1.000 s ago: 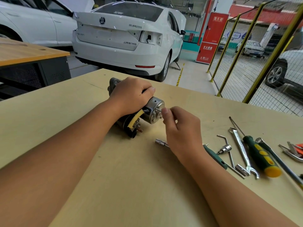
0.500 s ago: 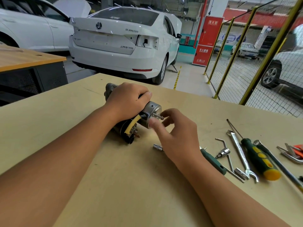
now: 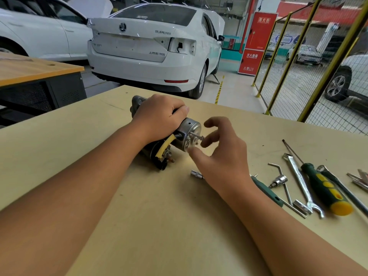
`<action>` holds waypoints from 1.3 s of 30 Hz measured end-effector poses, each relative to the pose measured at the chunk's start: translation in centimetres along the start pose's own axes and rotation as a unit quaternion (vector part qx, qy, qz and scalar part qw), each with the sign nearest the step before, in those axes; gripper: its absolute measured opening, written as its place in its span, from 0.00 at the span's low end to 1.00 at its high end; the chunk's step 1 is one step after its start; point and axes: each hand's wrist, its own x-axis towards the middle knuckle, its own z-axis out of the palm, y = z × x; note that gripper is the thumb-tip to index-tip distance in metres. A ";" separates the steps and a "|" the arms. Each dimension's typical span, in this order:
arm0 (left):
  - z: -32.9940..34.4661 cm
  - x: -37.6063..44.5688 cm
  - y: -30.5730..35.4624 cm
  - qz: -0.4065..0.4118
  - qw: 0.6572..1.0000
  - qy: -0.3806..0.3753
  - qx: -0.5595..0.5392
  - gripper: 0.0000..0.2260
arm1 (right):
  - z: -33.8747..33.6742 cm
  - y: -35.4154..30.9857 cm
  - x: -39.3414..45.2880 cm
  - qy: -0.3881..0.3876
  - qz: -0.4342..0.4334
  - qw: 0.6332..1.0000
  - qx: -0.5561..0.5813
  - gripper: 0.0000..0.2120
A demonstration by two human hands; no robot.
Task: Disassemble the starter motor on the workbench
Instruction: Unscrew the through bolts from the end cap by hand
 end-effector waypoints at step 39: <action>0.1 0.1 -0.1 -0.004 1.000 0.006 0.003 0.19 | 0.0 -0.8 -0.3 -0.008 -0.010 1.000 0.008 0.07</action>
